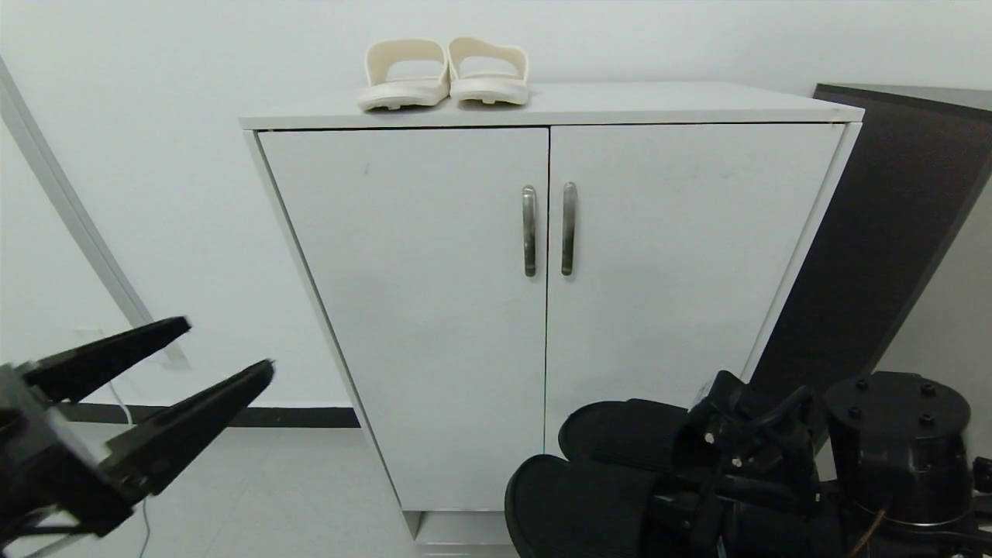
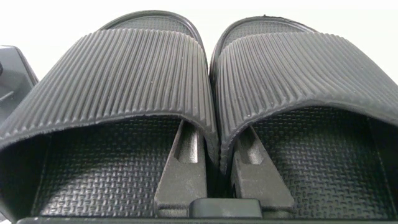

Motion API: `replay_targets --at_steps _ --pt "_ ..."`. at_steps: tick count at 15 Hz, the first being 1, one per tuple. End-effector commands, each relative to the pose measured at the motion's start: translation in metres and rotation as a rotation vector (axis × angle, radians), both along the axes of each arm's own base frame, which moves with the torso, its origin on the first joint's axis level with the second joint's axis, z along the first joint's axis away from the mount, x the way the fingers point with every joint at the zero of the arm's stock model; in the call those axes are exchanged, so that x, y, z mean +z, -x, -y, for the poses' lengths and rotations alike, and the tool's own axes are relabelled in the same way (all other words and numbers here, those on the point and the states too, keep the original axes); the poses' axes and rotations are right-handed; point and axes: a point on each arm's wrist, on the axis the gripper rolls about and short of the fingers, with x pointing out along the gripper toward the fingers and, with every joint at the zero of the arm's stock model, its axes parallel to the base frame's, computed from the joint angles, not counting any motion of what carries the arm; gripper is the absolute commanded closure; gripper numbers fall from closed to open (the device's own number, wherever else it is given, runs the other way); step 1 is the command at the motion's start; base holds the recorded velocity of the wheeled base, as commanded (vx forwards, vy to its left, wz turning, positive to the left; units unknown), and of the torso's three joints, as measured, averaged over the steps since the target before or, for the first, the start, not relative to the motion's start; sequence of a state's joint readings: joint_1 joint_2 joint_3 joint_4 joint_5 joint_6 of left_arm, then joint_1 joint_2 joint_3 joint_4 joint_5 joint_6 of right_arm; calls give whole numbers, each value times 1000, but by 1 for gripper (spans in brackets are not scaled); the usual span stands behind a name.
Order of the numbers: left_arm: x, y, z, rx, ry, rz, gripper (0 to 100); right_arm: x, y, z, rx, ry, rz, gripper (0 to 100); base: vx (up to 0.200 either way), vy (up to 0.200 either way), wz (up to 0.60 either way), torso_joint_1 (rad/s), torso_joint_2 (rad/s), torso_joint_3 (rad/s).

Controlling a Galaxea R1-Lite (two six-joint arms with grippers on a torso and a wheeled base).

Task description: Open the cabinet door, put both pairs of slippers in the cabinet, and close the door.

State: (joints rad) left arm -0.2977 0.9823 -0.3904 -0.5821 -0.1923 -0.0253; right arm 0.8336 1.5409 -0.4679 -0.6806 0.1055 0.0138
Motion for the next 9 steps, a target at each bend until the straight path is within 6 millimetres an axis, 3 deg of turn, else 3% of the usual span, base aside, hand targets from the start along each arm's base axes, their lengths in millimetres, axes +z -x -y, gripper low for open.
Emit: replay_targets --at_steps 1,7,9 --pt "13 -65 75 -160 -9 -24 0 -1 0 0 1 3 -5 100 0 0 0 0 0 0" --pt "36 -110 169 -387 23 29 0 -7 -2 -2 0 17 -21 100 0 0 0 0 0 0" --pt "38 -118 181 -422 49 17 0 -6 -2 -2 0 16 -20 100 0 0 0 0 0 0"
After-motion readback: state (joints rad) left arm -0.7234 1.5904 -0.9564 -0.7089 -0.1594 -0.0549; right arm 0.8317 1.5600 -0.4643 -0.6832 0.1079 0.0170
